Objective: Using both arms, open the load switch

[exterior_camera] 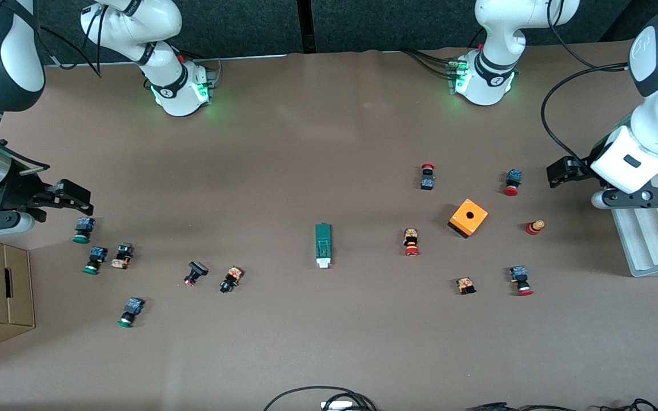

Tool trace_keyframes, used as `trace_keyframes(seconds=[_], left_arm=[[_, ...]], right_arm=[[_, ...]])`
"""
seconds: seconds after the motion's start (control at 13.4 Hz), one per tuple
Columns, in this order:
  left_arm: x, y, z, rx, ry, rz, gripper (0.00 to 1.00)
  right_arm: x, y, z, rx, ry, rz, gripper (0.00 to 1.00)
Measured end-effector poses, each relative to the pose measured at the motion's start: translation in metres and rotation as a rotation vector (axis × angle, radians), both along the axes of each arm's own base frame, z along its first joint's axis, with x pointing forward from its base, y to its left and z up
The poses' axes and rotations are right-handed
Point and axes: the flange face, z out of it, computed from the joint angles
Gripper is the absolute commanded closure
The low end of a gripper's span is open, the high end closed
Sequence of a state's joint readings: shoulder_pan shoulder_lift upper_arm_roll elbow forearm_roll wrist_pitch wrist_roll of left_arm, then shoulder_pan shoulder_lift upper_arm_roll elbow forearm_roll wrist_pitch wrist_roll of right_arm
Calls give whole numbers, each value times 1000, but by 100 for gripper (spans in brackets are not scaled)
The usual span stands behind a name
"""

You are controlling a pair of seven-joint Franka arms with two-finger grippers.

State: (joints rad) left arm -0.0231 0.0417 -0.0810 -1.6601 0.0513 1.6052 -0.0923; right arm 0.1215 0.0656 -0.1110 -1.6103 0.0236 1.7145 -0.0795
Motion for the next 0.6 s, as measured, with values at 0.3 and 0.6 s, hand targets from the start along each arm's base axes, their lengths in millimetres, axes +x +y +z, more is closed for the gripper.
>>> trace_keyframes(seconds=[0.3,0.6], left_arm=[[1,0,-2,0,3,1,0],[6,0,-16,1,29,0,0]], right_arm=[[0,0,0,0,0,0,0],[0,0,0,0,0,0,0]])
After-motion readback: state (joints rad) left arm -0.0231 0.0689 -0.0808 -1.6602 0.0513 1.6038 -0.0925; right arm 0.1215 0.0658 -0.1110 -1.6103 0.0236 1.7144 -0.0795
